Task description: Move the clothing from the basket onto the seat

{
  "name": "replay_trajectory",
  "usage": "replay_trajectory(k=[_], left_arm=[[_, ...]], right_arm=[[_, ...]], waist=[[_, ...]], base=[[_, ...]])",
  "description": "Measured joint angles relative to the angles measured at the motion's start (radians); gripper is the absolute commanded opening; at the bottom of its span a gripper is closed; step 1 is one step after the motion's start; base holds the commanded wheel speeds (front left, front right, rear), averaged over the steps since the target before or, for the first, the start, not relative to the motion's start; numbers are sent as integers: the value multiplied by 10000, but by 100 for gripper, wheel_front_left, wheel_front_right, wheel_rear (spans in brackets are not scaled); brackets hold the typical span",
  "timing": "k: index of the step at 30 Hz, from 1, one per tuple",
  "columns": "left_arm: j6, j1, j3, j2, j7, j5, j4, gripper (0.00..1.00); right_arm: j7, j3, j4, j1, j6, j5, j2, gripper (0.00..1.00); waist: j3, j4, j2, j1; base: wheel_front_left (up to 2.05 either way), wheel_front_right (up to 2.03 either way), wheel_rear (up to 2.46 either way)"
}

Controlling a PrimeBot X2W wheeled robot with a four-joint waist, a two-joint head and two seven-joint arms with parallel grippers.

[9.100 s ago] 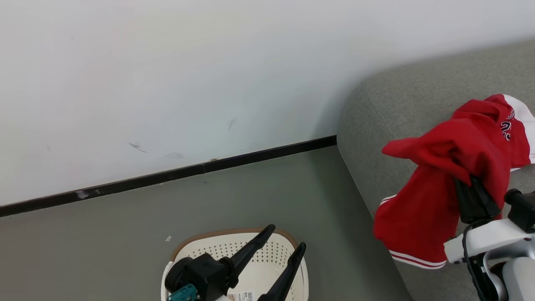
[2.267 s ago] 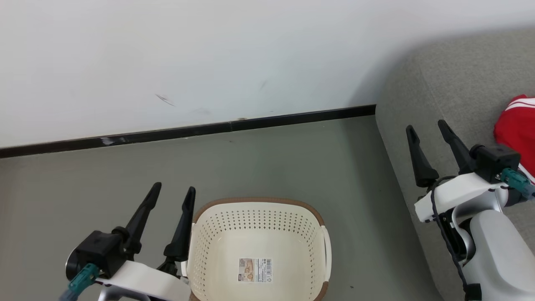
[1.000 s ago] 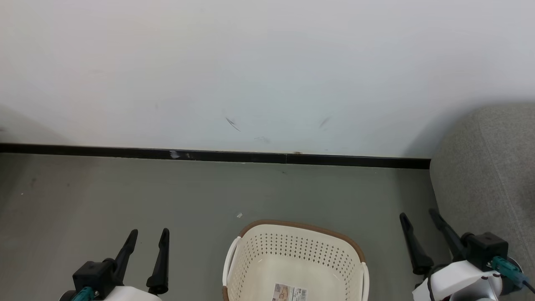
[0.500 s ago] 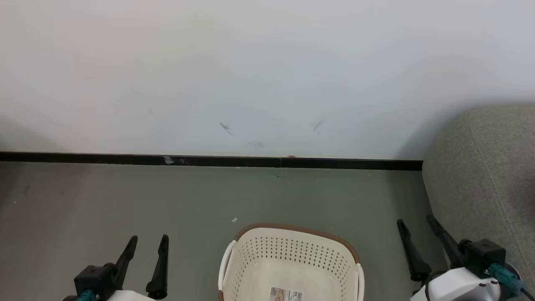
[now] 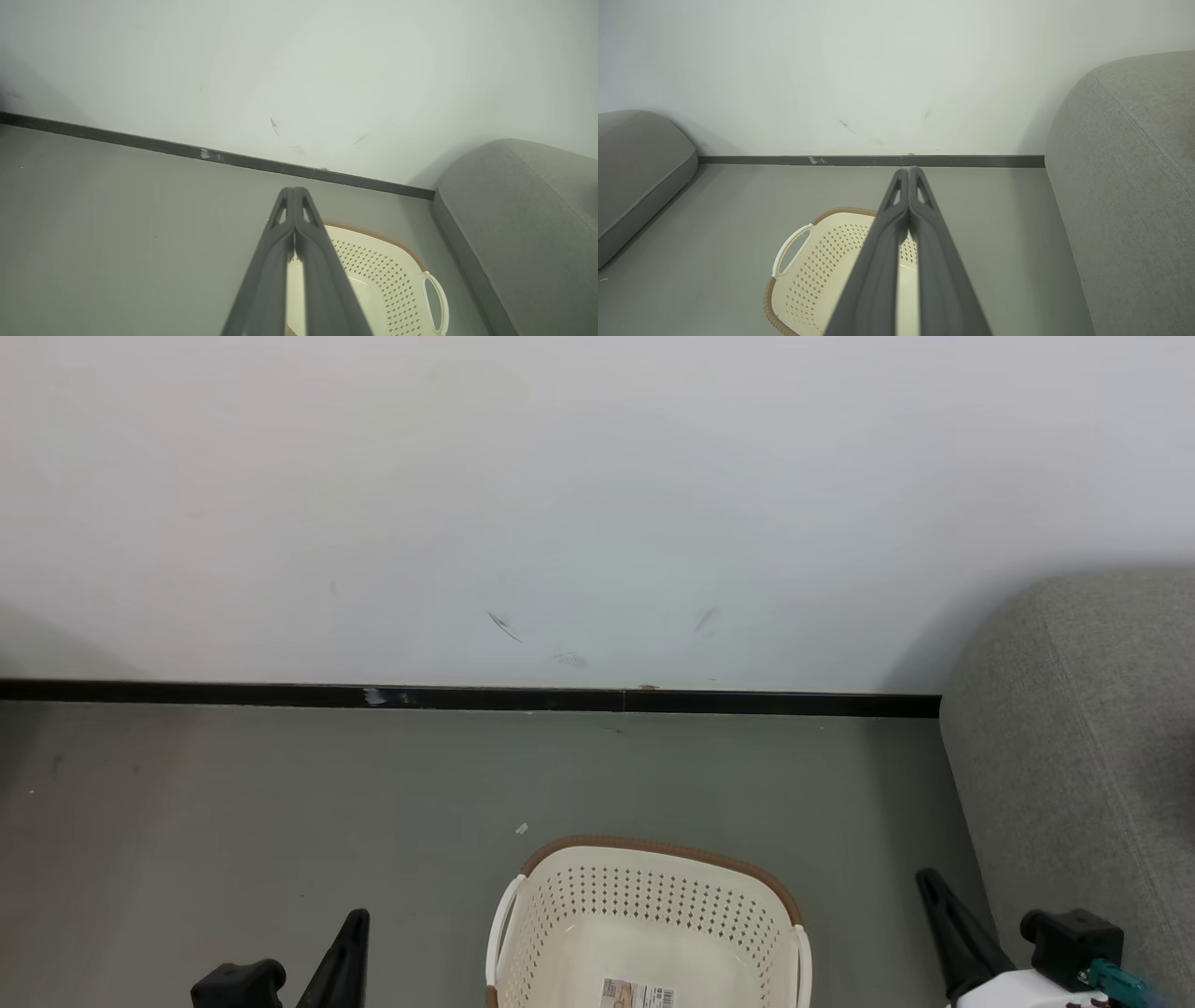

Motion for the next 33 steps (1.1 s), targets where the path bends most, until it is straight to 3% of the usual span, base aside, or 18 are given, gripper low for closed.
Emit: replay_trajectory(k=[15,33], left_arm=[[-357,-3,577,-242,458,-1595,10,0],[-763,-8,1358,-430,989,-3323,15,0]], right_arm=[[669,-368,128,-81,-2,2594,6,0],[1338,-589,94,-301,-2,5055,10,0]], waist=[[6,-119,0,12],[-73,-477,0,154]], base=[[0,0,0],[0,0,0]])
